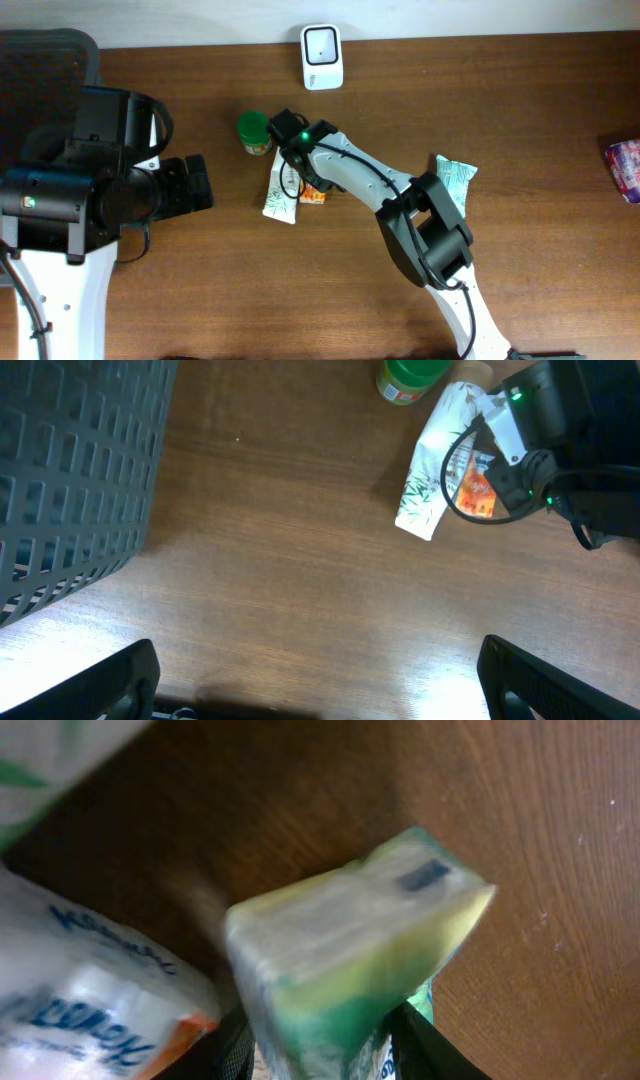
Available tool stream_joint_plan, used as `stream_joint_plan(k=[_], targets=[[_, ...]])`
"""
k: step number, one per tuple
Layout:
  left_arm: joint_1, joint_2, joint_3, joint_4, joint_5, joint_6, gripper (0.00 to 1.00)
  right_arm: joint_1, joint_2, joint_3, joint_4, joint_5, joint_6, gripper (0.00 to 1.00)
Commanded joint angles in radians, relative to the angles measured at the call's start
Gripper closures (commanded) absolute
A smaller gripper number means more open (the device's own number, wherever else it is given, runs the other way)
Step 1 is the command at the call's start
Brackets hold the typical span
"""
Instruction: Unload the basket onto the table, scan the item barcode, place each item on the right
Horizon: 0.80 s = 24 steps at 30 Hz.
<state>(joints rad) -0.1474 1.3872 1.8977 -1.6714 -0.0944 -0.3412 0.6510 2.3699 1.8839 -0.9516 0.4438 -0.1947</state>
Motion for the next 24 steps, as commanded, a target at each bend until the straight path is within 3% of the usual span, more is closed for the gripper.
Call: stream_joint_plan(k=[1, 2, 6, 8, 12, 14, 18, 24], targets=[[0.0, -0.011, 0.003, 0.001, -0.004, -0.01, 0.01, -0.021, -0.007, -0.035, 0.01, -0.026, -0.011, 0.8], [0.0, -0.011, 0.003, 0.001, -0.004, -0.01, 0.01, -0.021, -0.007, -0.03, 0.01, -0.025, -0.006, 0.95], [0.0, -0.011, 0.003, 0.002, -0.003, -0.01, 0.01, -0.027, -0.007, 0.061, -0.086, -0.064, 0.068, 0.96], [0.0, -0.011, 0.003, 0.001, -0.004, -0.01, 0.01, -0.042, -0.007, 0.155, -0.182, -0.196, 0.073, 0.96], [0.0, -0.011, 0.003, 0.001, -0.004, -0.01, 0.01, -0.124, -0.007, 0.265, -0.356, -0.655, 0.072, 0.96], [0.0, -0.011, 0.003, 0.001, -0.003, -0.01, 0.01, -0.202, -0.007, 0.254, -0.392, -0.912, 0.071, 0.96], [0.0, -0.011, 0.003, 0.002, -0.003, -0.01, 0.01, -0.335, -0.007, 0.201, -0.391, -1.233, 0.009, 0.96], [0.0, -0.011, 0.003, 0.002, -0.003, -0.01, 0.01, -0.457, -0.007, -0.019, -0.322, -1.361, -0.014, 0.96]])
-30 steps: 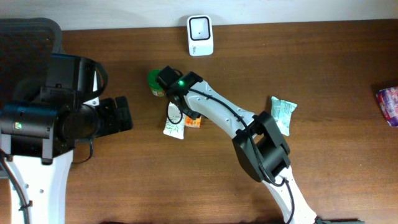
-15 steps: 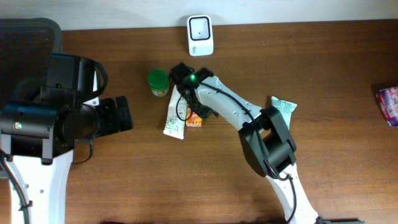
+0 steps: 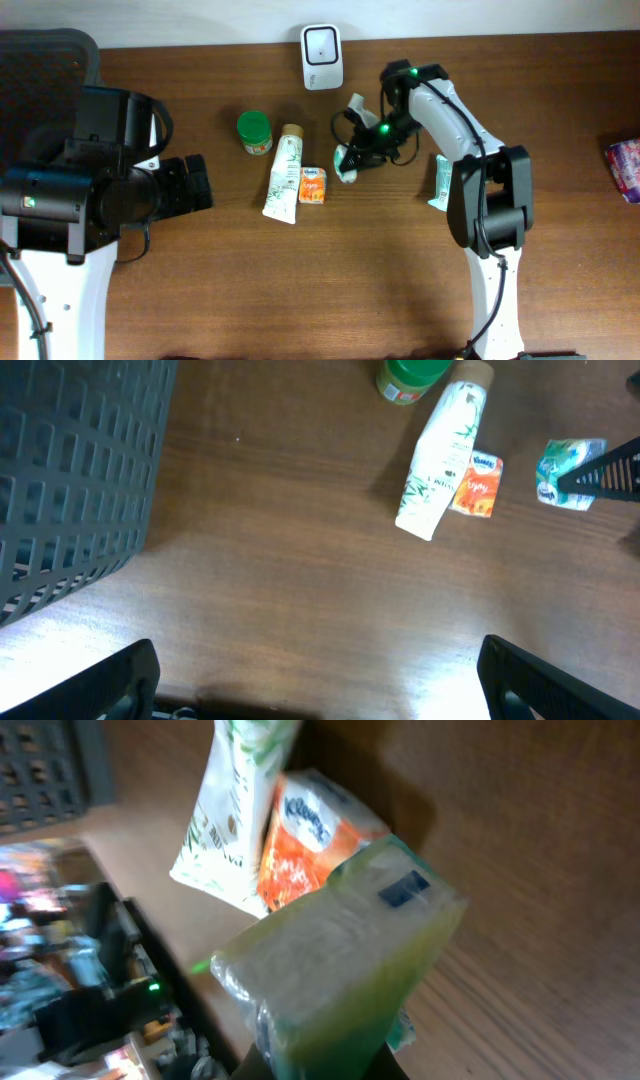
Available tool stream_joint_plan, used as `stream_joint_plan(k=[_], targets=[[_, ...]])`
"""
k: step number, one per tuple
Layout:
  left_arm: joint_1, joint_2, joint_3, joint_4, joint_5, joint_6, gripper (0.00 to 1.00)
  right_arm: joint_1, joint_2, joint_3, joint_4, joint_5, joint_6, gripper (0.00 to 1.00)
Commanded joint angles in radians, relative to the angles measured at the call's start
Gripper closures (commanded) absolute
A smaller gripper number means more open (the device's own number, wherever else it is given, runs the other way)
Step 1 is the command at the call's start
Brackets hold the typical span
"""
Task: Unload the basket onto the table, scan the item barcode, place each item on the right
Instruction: 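Place the teal box right of the orange pack and open the right gripper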
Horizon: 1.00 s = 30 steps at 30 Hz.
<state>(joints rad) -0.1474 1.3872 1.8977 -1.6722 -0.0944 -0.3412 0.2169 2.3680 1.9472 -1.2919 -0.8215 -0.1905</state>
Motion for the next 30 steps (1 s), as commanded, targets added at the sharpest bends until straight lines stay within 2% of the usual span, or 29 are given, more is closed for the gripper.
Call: stream_joint_plan(k=[1, 2, 3, 6, 7, 9, 14, 19, 26, 28, 29, 30], targets=[[0.0, -0.011, 0.003, 0.002, -0.004, -0.01, 0.01, -0.032, -0.005, -0.115, 0.037, -0.088, -0.018, 0.91], [0.0, -0.011, 0.003, 0.002, -0.003, -0.01, 0.01, -0.054, -0.005, -0.149, 0.057, -0.068, -0.011, 0.81], [0.0, -0.011, 0.003, 0.002, -0.004, -0.01, 0.01, -0.069, -0.005, -0.155, 0.058, -0.03, 0.012, 0.76], [0.0, -0.011, 0.003, 0.002, -0.004, -0.01, 0.01, -0.106, -0.005, -0.155, 0.058, 0.119, 0.116, 0.75], [0.0, -0.011, 0.003, 0.002, -0.003, -0.01, 0.01, -0.121, -0.005, -0.151, 0.057, 0.161, 0.125, 0.7], [0.0, -0.011, 0.003, 0.002, -0.004, -0.01, 0.01, -0.143, -0.006, -0.089, 0.005, 0.215, 0.125, 0.66], [0.0, -0.011, 0.003, 0.002, -0.004, -0.01, 0.01, -0.136, -0.006, 0.132, -0.17, 0.281, 0.117, 0.65], [0.0, -0.011, 0.003, 0.002, -0.003, -0.01, 0.01, -0.089, -0.005, 0.108, -0.169, 0.3, 0.087, 0.53], [0.0, -0.011, 0.003, 0.002, -0.004, -0.01, 0.01, -0.032, -0.005, -0.053, -0.003, 0.301, 0.119, 0.54], [0.0, -0.011, 0.003, 0.002, -0.004, -0.01, 0.01, -0.033, -0.005, -0.085, 0.045, 0.3, 0.145, 0.74], [0.0, -0.011, 0.003, 0.002, -0.004, -0.01, 0.01, -0.034, -0.005, -0.095, 0.056, 0.299, 0.148, 0.8], [0.0, -0.011, 0.003, 0.002, -0.004, -0.01, 0.01, -0.034, -0.005, -0.098, 0.055, 0.299, 0.148, 0.82]])
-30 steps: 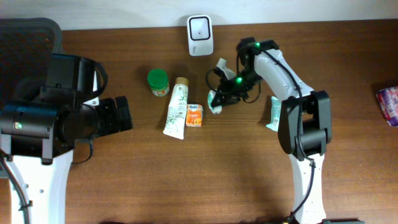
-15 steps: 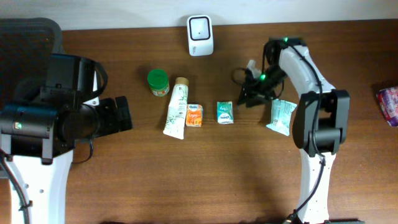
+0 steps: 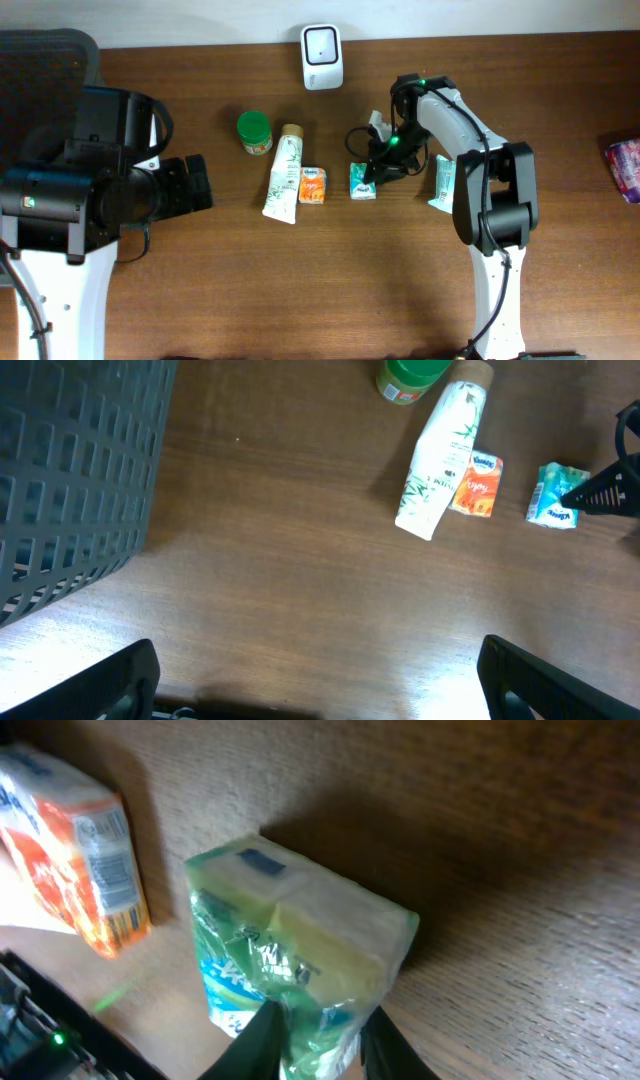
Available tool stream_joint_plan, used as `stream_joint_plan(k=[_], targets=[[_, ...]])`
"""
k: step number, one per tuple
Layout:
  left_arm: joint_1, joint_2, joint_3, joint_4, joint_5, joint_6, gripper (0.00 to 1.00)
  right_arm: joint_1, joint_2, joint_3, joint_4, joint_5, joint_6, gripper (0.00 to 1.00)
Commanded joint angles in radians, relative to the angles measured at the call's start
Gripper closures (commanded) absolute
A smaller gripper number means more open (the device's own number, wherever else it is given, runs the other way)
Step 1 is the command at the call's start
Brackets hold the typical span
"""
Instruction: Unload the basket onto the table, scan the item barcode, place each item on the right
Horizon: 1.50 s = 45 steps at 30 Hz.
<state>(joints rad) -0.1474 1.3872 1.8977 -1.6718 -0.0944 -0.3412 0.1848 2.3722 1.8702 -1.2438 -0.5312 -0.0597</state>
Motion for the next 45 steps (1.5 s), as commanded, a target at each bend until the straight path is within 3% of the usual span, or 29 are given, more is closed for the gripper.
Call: stream_joint_plan(k=[1, 2, 4, 6, 7, 10, 14, 17, 19, 32, 39, 45], targets=[[0.0, -0.011, 0.003, 0.002, -0.004, -0.01, 0.01, 0.0, -0.01, -0.025, 0.008, 0.009, 0.017, 0.81], [0.0, -0.011, 0.003, 0.002, -0.003, -0.01, 0.01, 0.001, -0.01, -0.025, 0.008, 0.009, 0.017, 0.8], [0.0, -0.011, 0.003, 0.002, -0.004, -0.01, 0.01, 0.005, -0.01, -0.028, 0.011, 0.009, 0.017, 0.69], [0.0, -0.011, 0.003, 0.002, -0.004, -0.01, 0.01, 0.011, -0.01, -0.029, 0.011, 0.009, 0.017, 0.66], [0.0, -0.011, 0.003, 0.002, -0.004, -0.01, 0.01, 0.016, -0.01, -0.029, 0.011, 0.009, 0.017, 0.7], [0.0, -0.011, 0.003, 0.002, -0.003, -0.01, 0.01, 0.039, -0.01, -0.031, 0.011, 0.008, 0.017, 0.96], [0.0, -0.011, 0.003, 0.002, -0.004, -0.01, 0.01, 0.039, -0.01, -0.019, 0.014, -0.15, -0.017, 0.96], [0.0, -0.011, 0.003, 0.002, -0.004, -0.01, 0.01, -0.032, -0.01, 0.046, -0.02, -0.509, -0.192, 0.96], [0.0, -0.011, 0.003, 0.002, -0.004, -0.01, 0.01, -0.079, -0.01, 0.075, -0.039, -0.645, -0.244, 0.96], [0.0, -0.011, 0.003, 0.002, -0.004, -0.01, 0.01, -0.153, -0.01, 0.212, -0.031, -1.021, -0.461, 0.96], [0.0, -0.011, 0.003, 0.002, -0.003, -0.01, 0.01, -0.153, -0.01, 0.226, -0.011, -0.918, -0.46, 0.96], [0.0, -0.011, 0.003, 0.002, -0.004, -0.01, 0.01, -0.121, -0.01, 0.188, -0.244, -0.249, -0.399, 0.96]])
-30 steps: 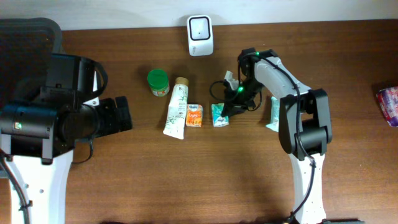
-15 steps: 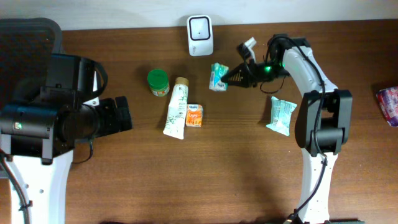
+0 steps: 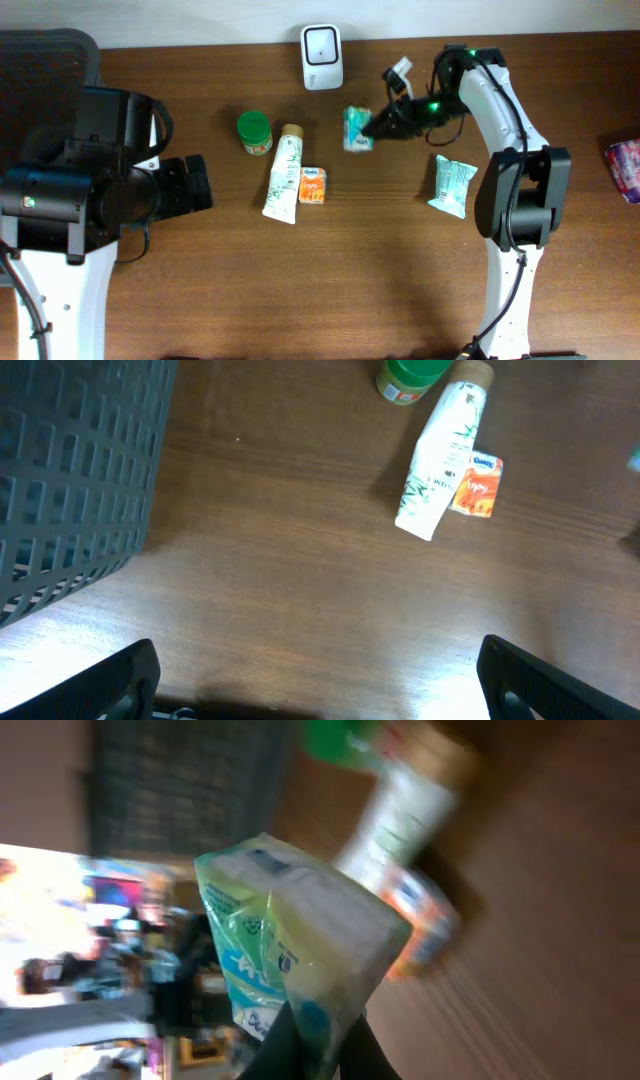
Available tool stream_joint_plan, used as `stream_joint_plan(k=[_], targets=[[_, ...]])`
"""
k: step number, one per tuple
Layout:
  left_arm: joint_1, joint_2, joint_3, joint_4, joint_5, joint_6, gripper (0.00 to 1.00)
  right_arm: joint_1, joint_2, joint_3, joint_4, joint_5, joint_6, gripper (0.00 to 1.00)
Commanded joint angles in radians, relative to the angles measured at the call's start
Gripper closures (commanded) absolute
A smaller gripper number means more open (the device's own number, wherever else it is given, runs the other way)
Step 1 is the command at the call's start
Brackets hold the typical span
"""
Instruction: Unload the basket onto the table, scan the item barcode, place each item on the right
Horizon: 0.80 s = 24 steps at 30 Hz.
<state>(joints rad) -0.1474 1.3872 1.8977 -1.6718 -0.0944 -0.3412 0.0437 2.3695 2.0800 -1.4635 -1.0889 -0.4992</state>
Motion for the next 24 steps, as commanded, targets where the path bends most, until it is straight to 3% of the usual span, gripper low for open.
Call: stream_joint_plan(k=[1, 6, 9, 11, 13, 24], targets=[[0.0, -0.011, 0.003, 0.002, -0.003, -0.01, 0.01, 0.031, -0.007, -0.034, -0.018, 0.374, 0.09, 0.96], [0.0, -0.011, 0.003, 0.002, -0.003, -0.01, 0.01, 0.103, -0.007, -0.128, 0.123, 0.571, 0.294, 0.95], [0.0, -0.011, 0.003, 0.002, -0.003, -0.01, 0.01, 0.148, -0.007, -0.167, 0.183, 0.703, 0.359, 0.83], [0.0, -0.011, 0.003, 0.002, -0.003, -0.01, 0.01, 0.16, -0.007, -0.173, 0.199, 0.71, 0.359, 0.57], [0.0, -0.011, 0.003, 0.002, -0.003, -0.01, 0.01, 0.166, -0.007, -0.171, 0.2, 0.709, 0.369, 0.46], [0.0, -0.011, 0.003, 0.002, -0.003, -0.01, 0.01, 0.174, -0.007, -0.085, 0.113, 0.675, 0.407, 0.47]])
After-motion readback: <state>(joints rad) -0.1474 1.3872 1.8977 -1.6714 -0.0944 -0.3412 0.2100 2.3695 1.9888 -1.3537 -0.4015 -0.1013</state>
